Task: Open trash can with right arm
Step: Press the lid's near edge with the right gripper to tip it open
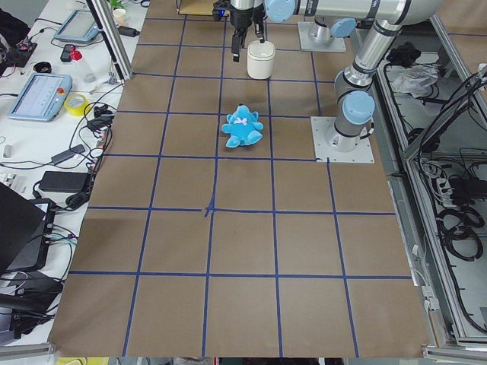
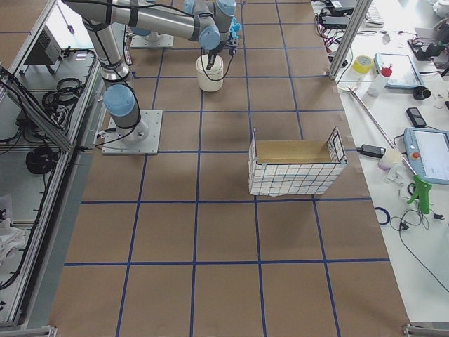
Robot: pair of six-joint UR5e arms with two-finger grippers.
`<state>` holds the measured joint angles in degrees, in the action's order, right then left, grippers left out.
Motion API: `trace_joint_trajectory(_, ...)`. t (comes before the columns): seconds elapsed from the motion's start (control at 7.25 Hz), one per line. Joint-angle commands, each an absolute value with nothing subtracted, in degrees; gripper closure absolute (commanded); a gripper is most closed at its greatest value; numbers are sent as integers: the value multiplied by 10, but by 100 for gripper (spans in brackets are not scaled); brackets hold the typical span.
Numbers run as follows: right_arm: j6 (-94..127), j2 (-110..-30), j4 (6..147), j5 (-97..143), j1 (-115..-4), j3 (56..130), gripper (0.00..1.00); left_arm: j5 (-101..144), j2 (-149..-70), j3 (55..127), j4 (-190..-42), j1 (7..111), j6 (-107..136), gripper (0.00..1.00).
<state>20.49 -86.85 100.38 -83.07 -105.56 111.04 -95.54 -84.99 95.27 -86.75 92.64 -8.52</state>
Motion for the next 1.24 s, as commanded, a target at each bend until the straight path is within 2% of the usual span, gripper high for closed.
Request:
trace_joint_trajectory(0.0, 205, -867, 1003, -829, -1056, 1111, 100, -955, -850, 953, -867, 926, -85, 0)
trace_joint_trajectory(0.69, 209, -874, 1005, -831, -1056, 1097, 99, -955, -850, 953, -867, 926, -85, 0)
trace_joint_trajectory(1.1, 255, -877, 998, -845, -1050, 1009, 16, -955, -850, 953, -867, 926, -85, 0)
